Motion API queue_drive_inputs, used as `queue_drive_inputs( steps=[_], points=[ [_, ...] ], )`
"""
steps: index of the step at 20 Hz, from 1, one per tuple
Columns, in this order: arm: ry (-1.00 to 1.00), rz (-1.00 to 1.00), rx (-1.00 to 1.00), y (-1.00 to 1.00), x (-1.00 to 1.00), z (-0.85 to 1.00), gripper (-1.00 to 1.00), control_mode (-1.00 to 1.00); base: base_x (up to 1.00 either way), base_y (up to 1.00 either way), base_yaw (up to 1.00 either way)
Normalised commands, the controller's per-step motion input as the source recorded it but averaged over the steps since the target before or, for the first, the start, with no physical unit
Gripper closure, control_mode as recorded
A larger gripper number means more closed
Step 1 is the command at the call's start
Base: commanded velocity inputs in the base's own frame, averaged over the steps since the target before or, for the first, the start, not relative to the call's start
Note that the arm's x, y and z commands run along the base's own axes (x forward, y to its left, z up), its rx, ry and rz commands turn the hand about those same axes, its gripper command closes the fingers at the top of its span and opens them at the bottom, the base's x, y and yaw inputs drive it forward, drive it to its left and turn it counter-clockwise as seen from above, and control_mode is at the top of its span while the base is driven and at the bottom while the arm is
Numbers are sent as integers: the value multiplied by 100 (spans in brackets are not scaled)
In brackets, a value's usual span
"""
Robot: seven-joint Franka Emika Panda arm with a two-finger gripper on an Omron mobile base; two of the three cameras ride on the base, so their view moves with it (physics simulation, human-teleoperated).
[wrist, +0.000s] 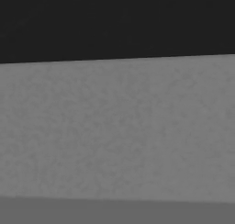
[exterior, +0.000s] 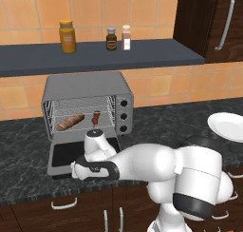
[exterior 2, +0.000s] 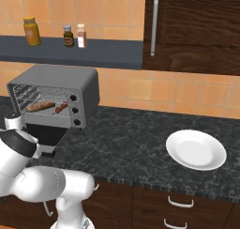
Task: Pick up the kebab skewer and baguette bread, and place them inside the toaster oven. Close the toaster oven door and start by setting the timer.
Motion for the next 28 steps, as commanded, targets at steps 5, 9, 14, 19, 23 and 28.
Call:
queue_drive_inputs(
  steps=[5,9,14,19,23,28],
  points=[
    [0,0,0,-22,85,0,-100,-100,0,0,0],
    [-8,0,0,-28,64,16,-100,-100,0,0,0],
    [-23,0,0,-23,58,30,-100,-100,0,0,0],
    [-26,0,1,-18,80,24,-100,-100,0,0,0],
    [-18,0,2,-23,96,3,-100,-100,0,0,0],
    [-18,0,4,-14,93,0,-100,-100,0,0,0]
  ],
)
